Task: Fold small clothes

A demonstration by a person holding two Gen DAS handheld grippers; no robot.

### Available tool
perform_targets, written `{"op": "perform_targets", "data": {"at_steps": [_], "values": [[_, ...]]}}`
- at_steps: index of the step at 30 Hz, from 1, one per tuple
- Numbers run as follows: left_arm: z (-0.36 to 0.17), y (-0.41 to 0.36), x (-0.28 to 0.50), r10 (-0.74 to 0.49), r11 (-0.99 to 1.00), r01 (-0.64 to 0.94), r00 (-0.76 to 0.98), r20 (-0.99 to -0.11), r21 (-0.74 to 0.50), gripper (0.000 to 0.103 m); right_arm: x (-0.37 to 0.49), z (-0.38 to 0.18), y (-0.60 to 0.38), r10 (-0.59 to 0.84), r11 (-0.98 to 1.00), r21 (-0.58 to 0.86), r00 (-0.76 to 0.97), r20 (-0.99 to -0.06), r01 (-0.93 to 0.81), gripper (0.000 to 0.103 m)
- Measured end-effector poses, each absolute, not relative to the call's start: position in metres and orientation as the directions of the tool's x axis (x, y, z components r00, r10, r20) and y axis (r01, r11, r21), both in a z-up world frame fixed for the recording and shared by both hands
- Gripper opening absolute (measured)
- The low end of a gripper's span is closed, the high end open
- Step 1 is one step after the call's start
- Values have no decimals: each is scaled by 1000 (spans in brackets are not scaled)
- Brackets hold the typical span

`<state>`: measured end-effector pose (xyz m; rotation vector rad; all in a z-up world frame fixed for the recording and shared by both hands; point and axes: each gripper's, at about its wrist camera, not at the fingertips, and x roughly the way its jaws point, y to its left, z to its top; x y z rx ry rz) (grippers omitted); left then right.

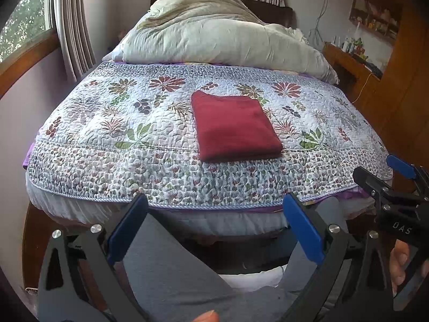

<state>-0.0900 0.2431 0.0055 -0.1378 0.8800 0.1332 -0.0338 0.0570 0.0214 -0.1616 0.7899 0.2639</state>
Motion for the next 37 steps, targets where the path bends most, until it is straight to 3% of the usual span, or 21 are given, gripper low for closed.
{"op": "perform_targets", "data": {"at_steps": [37], "values": [[-1,244,-83,48,985,-158,620,-783,-65,100,-27,16,54,163,957,-50,669,-725,-287,99]]}}
